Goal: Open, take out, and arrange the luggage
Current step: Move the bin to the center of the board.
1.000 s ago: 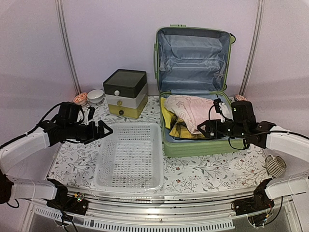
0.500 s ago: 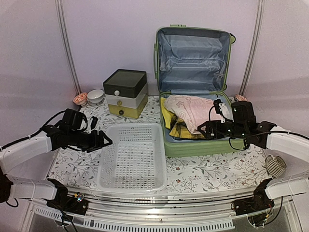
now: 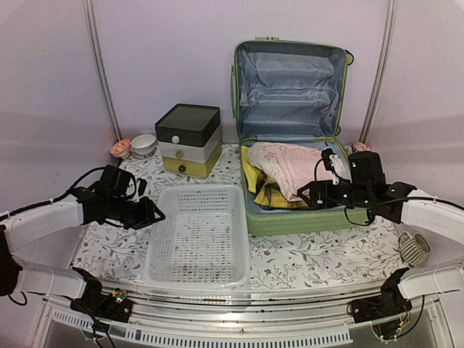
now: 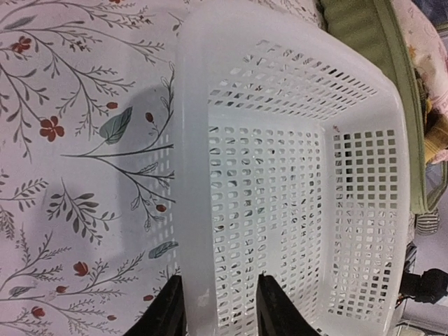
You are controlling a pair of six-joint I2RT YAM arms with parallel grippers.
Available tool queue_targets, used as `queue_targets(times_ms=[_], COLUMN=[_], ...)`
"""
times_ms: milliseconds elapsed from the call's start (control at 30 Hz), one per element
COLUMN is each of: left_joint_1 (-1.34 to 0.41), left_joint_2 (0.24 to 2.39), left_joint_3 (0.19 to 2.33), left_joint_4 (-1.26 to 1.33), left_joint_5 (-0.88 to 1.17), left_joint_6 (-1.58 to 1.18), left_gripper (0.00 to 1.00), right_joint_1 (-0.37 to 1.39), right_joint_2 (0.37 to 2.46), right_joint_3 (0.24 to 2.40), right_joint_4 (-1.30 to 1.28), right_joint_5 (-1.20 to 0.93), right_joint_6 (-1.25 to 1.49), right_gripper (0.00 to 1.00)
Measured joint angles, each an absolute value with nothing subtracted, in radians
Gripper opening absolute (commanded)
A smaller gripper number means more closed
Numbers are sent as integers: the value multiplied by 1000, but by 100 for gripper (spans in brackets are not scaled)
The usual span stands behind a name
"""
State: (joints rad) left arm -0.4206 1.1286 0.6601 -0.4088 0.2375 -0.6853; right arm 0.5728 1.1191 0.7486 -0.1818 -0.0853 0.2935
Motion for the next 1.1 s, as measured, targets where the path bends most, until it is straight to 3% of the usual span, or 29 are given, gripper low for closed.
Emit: queue_targets(times_ms=[300,433,967,1100], left_joint_1=[-433,-434,-366,-350], left_joint_2=[1138,1142,1214,1259], left_joint_3=[660,661,702,723], left_joint_4=[-424,-417,-374,-337], left_joint_5=[191,164,75,76], left_joint_6=[-692,-702,-730,-731], left_gripper=[11,5,7,17], right_joint_1=[573,573,573,573], right_joint_2=[1107,1092,1063,1054], right_joint_3=[749,749,749,748], right_joint_4=[-186,-188,-218,-226], right_joint_5=[-84,-84,-81,-81], right_joint_6=[291,291,291,291], right_gripper=[99,99,99,99])
